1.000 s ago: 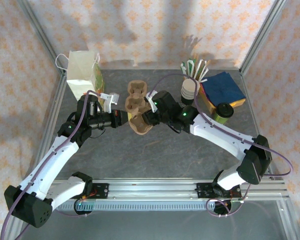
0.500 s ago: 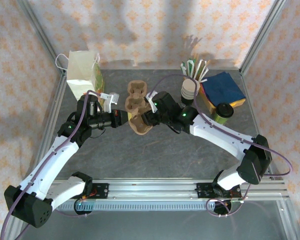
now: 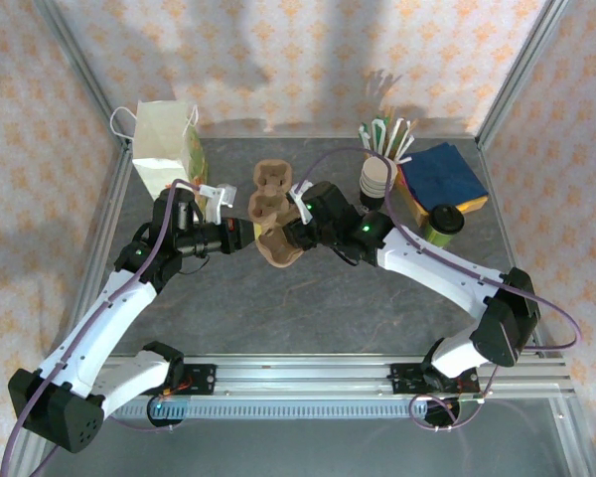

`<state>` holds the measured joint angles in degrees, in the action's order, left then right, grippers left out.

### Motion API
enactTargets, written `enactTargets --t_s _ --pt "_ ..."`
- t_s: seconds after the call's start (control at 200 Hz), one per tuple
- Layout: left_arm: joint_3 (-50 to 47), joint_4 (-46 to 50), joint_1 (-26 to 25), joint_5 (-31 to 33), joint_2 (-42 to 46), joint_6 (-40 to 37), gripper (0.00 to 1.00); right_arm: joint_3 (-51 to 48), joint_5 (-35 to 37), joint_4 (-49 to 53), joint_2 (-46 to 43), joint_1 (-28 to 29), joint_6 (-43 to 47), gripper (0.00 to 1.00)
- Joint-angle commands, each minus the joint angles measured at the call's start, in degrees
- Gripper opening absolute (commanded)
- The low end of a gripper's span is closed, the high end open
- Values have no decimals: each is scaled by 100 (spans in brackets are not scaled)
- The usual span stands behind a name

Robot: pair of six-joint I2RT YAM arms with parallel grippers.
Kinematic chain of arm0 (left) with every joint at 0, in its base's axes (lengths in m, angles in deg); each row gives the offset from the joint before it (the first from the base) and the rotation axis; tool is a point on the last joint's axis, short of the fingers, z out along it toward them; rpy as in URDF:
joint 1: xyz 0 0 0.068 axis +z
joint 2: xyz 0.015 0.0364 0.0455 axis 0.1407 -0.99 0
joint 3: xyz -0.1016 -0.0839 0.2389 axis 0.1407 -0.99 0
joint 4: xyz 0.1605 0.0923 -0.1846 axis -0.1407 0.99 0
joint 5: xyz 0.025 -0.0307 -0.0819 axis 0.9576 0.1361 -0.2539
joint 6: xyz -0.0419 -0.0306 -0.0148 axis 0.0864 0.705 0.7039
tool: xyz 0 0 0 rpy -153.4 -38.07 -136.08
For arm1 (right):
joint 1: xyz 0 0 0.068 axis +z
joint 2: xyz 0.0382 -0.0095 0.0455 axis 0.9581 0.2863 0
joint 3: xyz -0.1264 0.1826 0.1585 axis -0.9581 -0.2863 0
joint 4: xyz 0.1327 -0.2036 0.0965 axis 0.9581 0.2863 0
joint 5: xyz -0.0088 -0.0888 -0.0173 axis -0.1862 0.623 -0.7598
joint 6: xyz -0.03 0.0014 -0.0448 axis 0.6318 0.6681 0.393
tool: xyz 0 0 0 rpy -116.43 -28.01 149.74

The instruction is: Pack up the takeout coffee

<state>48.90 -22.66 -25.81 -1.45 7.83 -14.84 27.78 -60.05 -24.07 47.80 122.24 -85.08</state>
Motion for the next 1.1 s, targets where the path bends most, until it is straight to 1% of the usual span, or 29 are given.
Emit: enactTargets --t_s 0.0,0.09,0.165,0.27,0.36,0.45,0.501,0.551,0.611,0.681,0.756,0.821,0.976,1.091 --pt "121 -286 29 18 134 114 7 -98 317 58 -86 8 -2 39" --pt "117 -299 29 44 142 137 13 -100 405 121 -103 10 21 38" --pt "158 -250 28 121 142 144 29 -123 468 165 -128 10 28 37" --pt "300 -80 31 405 168 97 39 -186 537 225 -171 15 30 37" --pt "586 227 31 982 187 31 49 -263 581 264 -209 13 22 37" --pt "1056 664 113 1804 129 -45 56 -313 589 353 -227 8 -22 37" --pt "1411 944 243 2188 34 -107 59 -327 555 411 -226 15 -40 37" --pt "1805 1233 439 2452 -118 -209 60 -370 524 444 -222 16 -60 37" --pt "2370 1636 664 2928 -385 -354 61 -418 527 484 -221 15 -75 37" --pt "3156 2109 975 3325 -812 -721 61 -470 476 559 -230 16 -89 36" --pt "3997 2577 1232 4112 -1333 -1012 61 -579 397 523 -273 12 -112 36" --pt "4604 2875 1456 4528 -1790 -1182 61 -654 299 485 -296 16 -117 36" --pt "5563 3313 1962 4690 -2746 -1323 61 -647 168 553 -287 17 -104 36" --pt "6000 3490 2314 4867 -3317 -1339 61 -624 122 616 -296 22 -88 36"
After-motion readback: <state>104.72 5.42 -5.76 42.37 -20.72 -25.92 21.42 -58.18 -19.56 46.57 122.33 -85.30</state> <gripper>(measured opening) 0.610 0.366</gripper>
